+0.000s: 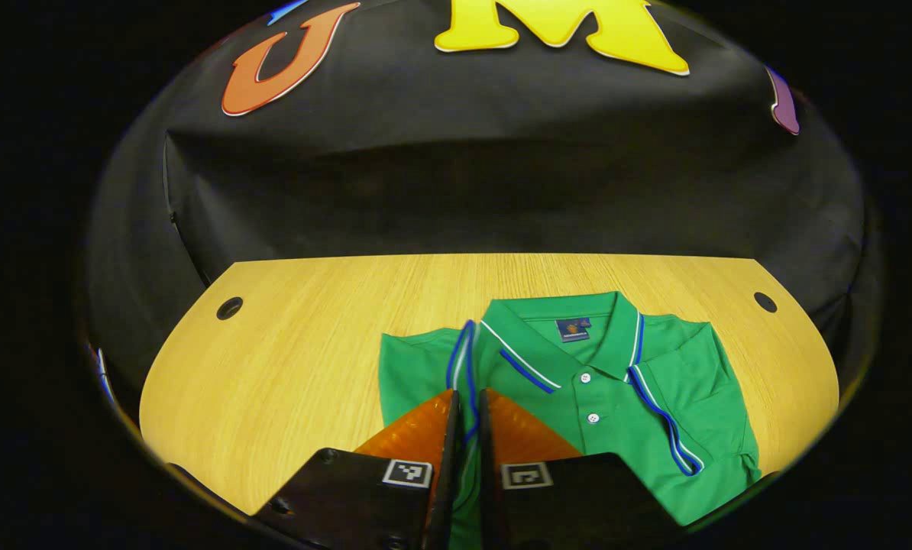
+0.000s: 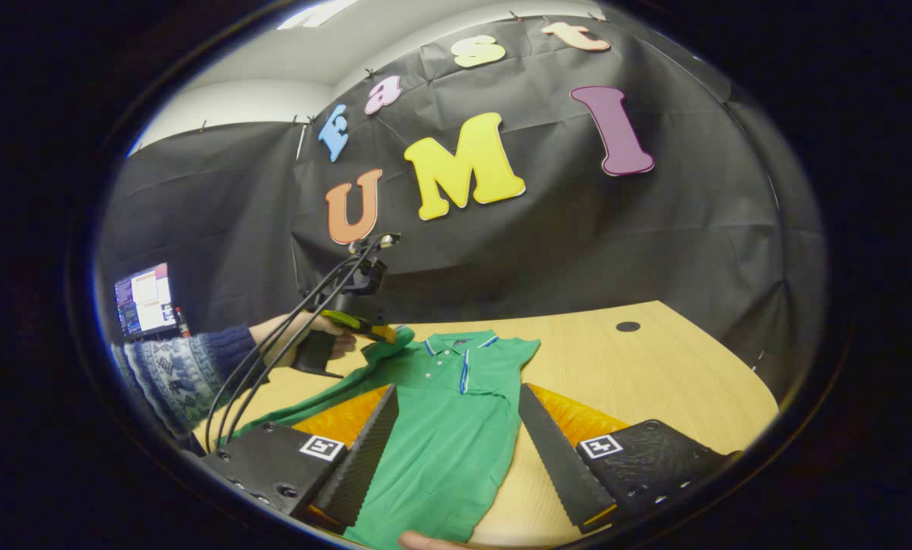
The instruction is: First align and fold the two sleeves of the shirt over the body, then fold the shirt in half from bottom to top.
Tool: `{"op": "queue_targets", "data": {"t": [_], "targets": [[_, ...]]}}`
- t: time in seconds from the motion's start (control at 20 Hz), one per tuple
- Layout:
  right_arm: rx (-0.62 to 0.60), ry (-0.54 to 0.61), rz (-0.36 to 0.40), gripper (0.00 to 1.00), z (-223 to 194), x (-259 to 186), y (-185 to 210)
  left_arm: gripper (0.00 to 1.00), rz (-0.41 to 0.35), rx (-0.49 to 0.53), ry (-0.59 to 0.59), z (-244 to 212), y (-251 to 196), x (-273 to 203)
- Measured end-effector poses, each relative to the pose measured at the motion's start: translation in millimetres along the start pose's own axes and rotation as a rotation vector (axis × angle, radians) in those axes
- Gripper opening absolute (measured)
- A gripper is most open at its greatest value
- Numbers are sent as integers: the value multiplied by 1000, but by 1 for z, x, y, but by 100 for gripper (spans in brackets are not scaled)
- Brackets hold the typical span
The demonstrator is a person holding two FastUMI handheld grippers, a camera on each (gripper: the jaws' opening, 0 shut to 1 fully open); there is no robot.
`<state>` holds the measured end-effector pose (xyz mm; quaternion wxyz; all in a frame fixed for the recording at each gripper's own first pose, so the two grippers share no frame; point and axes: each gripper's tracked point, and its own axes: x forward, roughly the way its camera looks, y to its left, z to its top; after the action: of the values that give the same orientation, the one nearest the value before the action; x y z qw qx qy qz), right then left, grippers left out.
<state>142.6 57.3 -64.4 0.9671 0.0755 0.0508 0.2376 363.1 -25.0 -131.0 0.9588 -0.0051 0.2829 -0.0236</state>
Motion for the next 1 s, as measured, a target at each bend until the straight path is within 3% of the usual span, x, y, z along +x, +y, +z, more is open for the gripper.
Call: {"op": "queue_targets", "data": {"t": [0.1, 0.15, 0.2, 0.4, 0.45, 0.5, 0.6, 0.95, 1.0], "targets": [[-8, -2, -8, 96, 3, -3, 1, 73, -31, -42, -3, -4, -20, 1], [-16, -11, -12, 91, 7, -5, 0, 84, -30, -49, -8, -5, -22, 0], [-24, -22, -18, 96, 12, -8, 0, 94, -23, -50, -14, -6, -22, -1], [-42, -46, -30, 96, 18, -13, 3, 95, 2, -51, -44, -3, -15, -14], [-43, -39, -32, 91, 16, -14, 3, 95, 4, -57, -56, -1, -12, -21], [-46, -32, -35, 95, 15, -14, 3, 100, 1, -66, -69, 0, -11, -28], [-49, -29, -43, 96, 17, -16, 4, 95, 3, -75, -105, 5, -4, -43], [-29, -62, -66, 95, 42, -38, 26, 94, 40, -57, -258, 20, 22, -130], [-36, -72, -65, 91, 47, -43, 31, 94, 31, -57, -283, 21, 20, -146]]}}
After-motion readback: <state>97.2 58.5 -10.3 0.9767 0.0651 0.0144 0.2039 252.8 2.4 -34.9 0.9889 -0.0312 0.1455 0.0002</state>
